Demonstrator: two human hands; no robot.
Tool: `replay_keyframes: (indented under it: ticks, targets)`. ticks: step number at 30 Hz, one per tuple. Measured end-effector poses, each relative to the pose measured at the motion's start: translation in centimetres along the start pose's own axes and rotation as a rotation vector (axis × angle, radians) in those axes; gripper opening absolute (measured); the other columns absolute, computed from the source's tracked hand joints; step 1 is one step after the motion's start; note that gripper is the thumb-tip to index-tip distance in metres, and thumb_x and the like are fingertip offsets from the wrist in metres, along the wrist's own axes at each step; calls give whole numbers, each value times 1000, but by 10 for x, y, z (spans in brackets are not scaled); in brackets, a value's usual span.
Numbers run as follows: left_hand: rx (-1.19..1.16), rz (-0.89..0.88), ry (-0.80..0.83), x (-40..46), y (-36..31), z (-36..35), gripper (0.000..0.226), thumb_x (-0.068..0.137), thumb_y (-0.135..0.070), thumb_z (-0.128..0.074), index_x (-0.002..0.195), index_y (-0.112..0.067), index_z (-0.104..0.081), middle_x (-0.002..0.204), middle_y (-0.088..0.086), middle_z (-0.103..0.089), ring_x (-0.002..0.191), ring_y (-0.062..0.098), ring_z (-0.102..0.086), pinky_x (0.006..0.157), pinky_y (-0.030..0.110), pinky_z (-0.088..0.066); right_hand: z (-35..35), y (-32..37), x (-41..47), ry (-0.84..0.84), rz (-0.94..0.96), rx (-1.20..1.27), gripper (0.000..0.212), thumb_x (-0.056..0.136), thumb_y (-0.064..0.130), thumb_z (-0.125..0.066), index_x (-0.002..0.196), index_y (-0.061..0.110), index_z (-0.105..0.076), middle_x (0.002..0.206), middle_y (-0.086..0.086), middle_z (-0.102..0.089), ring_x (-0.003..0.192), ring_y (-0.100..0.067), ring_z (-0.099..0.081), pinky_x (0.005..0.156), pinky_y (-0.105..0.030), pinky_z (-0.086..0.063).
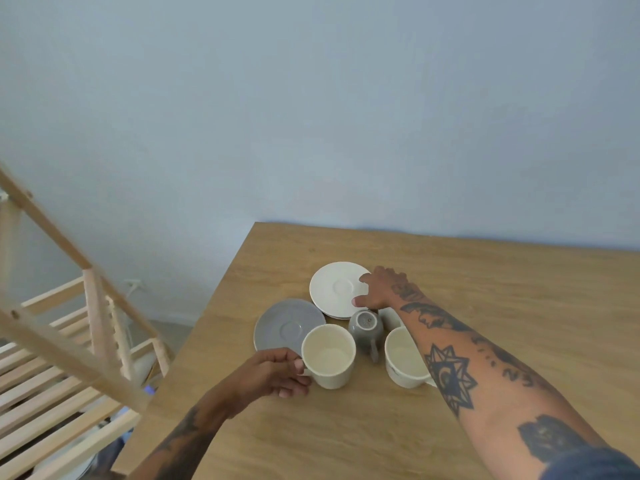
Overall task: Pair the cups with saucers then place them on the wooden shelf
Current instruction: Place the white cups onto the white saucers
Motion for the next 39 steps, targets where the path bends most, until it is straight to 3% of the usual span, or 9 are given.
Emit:
replay_keyframes:
  ticks: [5,10,22,31,35,39]
  targets:
    - [71,-57,-54,15,-40,34,28,84,-32,-74,99,-9,-72,106,16,-77,99,32,-74,78,32,-52,-6,1,5,10,-29,-6,74,86,63,-56,148,26,-42,149,-10,-40,136,-29,-39,108,-47,-33]
    - [111,-98,-97,54,-69,48,21,94,-25,-68,102,-6,-69,102,15,-78,93,26,-75,79,32,-53,-9,1,5,-13,-75,19,75,85,62,-59,147,25,-42,149,-8,-41,135,-30,-40,107,-48,-33]
    - [133,-127,-13,139,-97,39,16,95,-23,-65,96,-7,-67,100,21,-76,78,21,-72,68,28,-49,-13,-8,6,11,-239,87,80,78,65,-63,148,35,-38,143,-7,-46,131,-32,-44,104,-50,-34]
    - [197,-128,62,157,-104,40,16,93,-24,-66,92,-9,-64,86,12,-75,73,22,-69,63,28,-47,-20,-9,11,11,-315,111,82,72,68,-63,144,33,-42,137,-8,-52,126,-32,-48,98,-48,-36]
    - [229,-106,95,154,-104,46,15,92,-24,-66,92,-9,-64,88,16,-76,70,23,-66,66,30,-47,-21,-10,9,18,-317,156,85,75,67,-64,148,36,-36,141,-7,-50,131,-31,-45,103,-49,-33]
    - [379,-90,61,153,-104,52,22,87,-31,-67,93,-10,-68,90,14,-78,58,19,-63,57,26,-43,-16,-9,4,38,-326,247,80,82,57,-66,151,32,-36,148,-7,-47,137,-29,-42,110,-48,-32]
Point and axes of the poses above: each hand's wrist, its own x-axis towards the middle knuckle, its own z-axis out of the back of the hand, y = z × x, the point moved 4 cm from there along x, towards the middle knuckle
